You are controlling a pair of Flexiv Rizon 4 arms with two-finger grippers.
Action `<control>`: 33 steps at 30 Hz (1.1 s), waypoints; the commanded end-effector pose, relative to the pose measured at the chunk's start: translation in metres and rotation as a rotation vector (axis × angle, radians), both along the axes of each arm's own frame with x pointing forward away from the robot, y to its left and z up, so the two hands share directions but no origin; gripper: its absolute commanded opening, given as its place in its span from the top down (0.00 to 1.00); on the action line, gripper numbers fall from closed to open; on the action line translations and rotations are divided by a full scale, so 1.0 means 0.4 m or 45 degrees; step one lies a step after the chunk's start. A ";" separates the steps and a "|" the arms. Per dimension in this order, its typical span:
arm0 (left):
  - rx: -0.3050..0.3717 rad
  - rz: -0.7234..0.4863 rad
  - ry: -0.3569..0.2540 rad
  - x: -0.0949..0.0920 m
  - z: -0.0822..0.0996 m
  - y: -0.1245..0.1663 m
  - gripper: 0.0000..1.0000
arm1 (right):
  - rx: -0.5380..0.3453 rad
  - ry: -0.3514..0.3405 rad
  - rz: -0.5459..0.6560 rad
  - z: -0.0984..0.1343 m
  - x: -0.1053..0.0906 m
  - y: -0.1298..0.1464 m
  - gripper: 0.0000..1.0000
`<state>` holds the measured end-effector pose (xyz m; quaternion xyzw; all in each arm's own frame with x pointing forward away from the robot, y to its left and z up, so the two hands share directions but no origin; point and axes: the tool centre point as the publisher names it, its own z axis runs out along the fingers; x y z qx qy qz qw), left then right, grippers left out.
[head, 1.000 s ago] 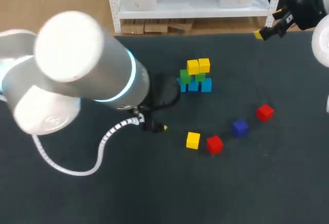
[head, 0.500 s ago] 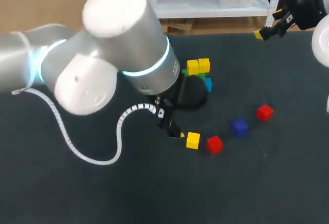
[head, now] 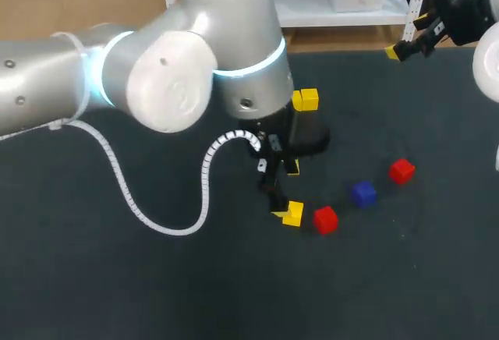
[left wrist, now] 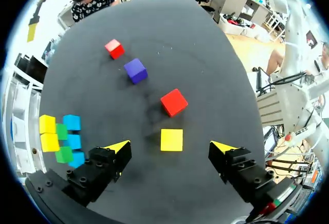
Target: Place the blue cubes, place green cubes on the blue cubes, place the yellow cubes on the green cubes, then place the red cubes on the yellow cubes, and place purple cube on the red cubes.
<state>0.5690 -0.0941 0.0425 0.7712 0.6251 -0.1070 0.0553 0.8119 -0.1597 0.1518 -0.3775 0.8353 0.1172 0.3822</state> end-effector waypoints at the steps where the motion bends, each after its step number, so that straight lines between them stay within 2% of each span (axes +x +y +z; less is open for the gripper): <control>1: 0.034 0.013 -0.042 -0.001 -0.013 -0.025 0.00 | 0.004 0.001 0.005 0.000 0.002 -0.002 0.00; 8: 0.047 0.041 -0.142 -0.006 -0.017 -0.027 0.00 | 0.004 0.001 0.005 0.000 0.002 -0.002 0.00; 12: 0.084 0.036 -0.196 -0.012 -0.023 -0.025 0.00 | 0.004 0.001 0.005 0.000 0.002 -0.002 0.00; 19: 0.095 0.018 -0.178 -0.018 -0.034 -0.030 0.00 | 0.004 0.001 0.005 0.000 0.002 -0.002 0.00; 20: 0.097 0.005 -0.198 -0.017 -0.040 -0.031 0.00 | 0.004 0.001 0.005 0.000 0.002 -0.002 0.00; 24: 0.099 0.027 -0.177 -0.011 -0.063 -0.024 0.00 | 0.004 0.001 0.005 0.000 0.002 -0.002 0.00; 33: 0.114 0.040 -0.187 -0.005 -0.065 -0.023 0.00 | 0.004 0.001 0.005 0.000 0.002 -0.002 0.00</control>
